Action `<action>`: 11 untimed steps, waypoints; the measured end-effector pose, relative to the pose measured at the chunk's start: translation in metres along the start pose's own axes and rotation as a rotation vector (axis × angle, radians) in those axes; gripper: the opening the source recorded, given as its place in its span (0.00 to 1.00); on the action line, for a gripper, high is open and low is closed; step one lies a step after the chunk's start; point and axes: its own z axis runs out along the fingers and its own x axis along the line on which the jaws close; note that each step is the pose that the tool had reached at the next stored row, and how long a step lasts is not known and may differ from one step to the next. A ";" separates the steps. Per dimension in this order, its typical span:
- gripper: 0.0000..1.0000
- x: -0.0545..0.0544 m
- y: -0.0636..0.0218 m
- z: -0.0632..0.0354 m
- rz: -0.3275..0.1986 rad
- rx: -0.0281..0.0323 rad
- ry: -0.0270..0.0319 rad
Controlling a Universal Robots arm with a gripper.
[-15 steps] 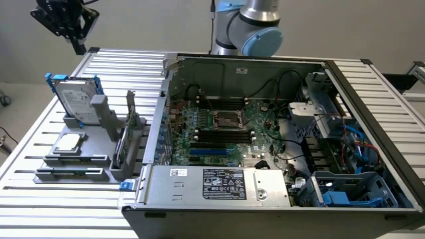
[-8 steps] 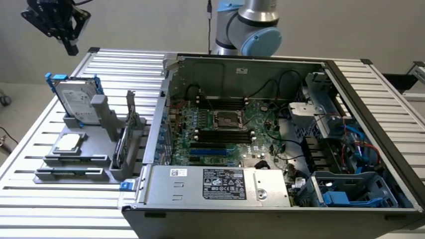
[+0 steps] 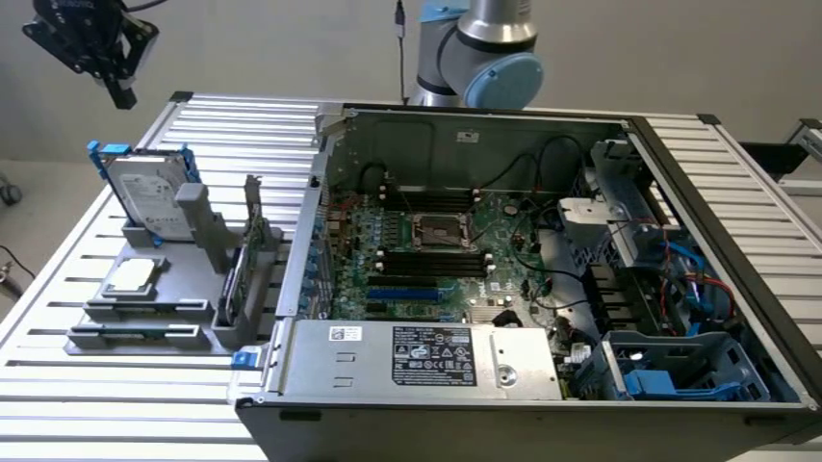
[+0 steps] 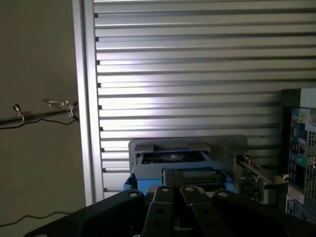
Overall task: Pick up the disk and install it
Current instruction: 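Reach for the disk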
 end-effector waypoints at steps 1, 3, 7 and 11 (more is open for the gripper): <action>0.11 0.002 0.0000 0.0003 -0.002 0.0004 0.0004; 0.11 0.007 -0.0001 0.0010 -0.006 0.0013 0.0008; 0.11 0.015 -0.0003 0.0015 -0.011 0.0018 0.0011; 0.11 0.015 -0.0003 0.0015 -0.011 0.0018 0.0010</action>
